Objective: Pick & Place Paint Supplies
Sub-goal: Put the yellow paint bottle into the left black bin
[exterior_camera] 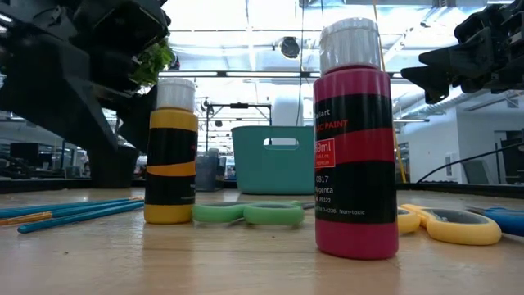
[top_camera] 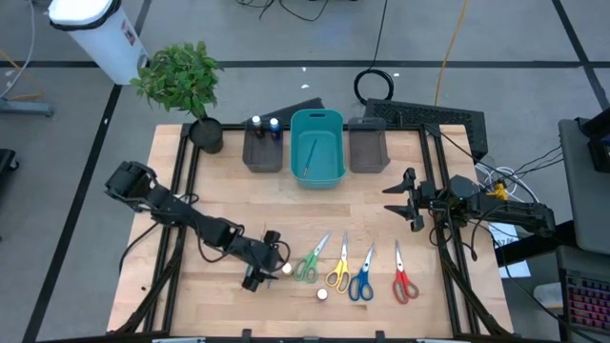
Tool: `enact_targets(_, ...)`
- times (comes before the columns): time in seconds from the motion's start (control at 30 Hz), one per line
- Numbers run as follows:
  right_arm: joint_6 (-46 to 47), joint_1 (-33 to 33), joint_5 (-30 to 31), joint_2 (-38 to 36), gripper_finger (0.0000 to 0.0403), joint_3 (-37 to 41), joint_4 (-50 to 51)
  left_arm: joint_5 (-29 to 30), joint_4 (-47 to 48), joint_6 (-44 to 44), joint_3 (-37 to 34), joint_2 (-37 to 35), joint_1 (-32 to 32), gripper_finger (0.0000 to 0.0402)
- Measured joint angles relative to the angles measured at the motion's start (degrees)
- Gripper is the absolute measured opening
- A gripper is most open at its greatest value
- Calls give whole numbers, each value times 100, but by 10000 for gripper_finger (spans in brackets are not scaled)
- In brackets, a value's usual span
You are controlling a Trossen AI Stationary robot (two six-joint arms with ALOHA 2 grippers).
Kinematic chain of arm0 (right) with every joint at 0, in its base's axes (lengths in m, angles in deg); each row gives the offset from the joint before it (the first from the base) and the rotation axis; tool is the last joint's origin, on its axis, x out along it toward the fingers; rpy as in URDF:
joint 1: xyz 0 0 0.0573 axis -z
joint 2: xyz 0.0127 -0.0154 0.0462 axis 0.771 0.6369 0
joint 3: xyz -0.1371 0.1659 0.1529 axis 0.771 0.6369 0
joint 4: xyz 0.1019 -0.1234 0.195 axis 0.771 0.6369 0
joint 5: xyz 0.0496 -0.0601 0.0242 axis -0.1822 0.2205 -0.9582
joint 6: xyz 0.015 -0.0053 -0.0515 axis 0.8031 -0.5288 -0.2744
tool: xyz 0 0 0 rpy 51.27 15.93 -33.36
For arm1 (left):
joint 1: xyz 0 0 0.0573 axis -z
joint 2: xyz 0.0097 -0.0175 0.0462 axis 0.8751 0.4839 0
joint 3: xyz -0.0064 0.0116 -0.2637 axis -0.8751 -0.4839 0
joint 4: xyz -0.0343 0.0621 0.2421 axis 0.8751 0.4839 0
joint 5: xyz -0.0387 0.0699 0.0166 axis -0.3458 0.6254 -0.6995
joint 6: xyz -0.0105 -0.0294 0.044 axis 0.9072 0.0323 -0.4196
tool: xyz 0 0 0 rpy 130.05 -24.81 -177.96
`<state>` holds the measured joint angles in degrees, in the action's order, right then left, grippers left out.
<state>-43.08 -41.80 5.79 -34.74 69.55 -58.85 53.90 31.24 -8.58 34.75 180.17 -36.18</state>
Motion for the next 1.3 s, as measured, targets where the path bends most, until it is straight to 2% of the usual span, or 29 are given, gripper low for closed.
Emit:
enact_targets(0.17,0,0,0,2,212,0,0,364,227,-17,-3,-91,-33,248)
enact_targets(0.7,0,-1,0,0,212,0,-10,284,220,312,52,-978,-112,248)
enact_targets(1.3,0,0,0,0,212,0,0,625,-217,236,50,-858,188,248)
